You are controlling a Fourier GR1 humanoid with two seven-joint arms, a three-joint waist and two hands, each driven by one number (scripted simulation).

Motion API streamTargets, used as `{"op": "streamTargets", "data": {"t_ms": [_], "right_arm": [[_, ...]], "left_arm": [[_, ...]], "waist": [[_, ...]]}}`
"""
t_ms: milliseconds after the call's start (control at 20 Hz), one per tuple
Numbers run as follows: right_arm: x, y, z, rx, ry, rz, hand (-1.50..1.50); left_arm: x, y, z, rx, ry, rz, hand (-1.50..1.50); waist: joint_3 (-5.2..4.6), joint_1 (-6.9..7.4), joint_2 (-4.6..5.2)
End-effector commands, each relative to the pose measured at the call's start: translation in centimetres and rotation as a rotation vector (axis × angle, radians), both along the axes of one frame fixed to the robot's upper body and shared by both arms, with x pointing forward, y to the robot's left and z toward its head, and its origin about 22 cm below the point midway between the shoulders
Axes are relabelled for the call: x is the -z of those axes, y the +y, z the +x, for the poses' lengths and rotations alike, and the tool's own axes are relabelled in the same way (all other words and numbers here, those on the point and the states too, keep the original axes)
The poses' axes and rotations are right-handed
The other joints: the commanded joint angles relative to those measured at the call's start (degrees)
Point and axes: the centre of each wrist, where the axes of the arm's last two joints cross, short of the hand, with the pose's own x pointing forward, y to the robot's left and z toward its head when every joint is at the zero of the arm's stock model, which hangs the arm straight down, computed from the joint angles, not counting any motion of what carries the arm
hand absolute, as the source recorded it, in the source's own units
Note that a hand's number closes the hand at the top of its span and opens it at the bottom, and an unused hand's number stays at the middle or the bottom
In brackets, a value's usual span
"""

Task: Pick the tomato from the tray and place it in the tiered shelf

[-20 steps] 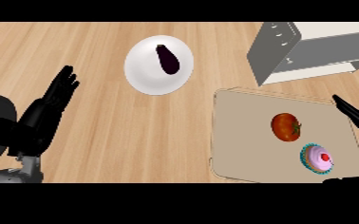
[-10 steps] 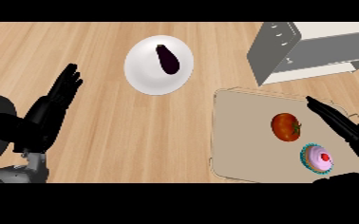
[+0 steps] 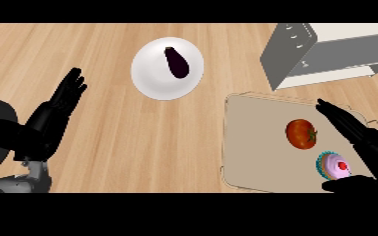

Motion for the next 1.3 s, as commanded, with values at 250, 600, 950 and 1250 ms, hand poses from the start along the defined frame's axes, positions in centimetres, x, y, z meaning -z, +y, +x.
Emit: {"op": "streamTargets", "data": {"t_ms": [250,600,950,1250], "right_arm": [[0.7,-1.4,0.7,0.013,0.083,-0.046,-1.50],[1.8,0.1,3.1,0.005,0.114,-0.068,-1.50],[3.8,-0.3,4.8,-0.036,0.163,-0.052,-1.50],[7.5,1.3,4.5,-0.057,0.160,-0.038,-1.50]], "left_arm": [[2.3,0.0,-1.8,-0.003,-0.002,-0.006,0.00],[-0.6,0.2,-0.6,-0.003,0.005,0.003,0.00],[-1.7,-0.9,0.3,0.005,0.004,-0.001,0.00],[-1.3,0.4,0.1,-0.018,-0.008,0.006,0.00]], "waist": [[0.00,0.00,-0.01],[0.01,0.06,0.00],[0.02,0.15,0.01],[0.02,0.17,0.03]]}}
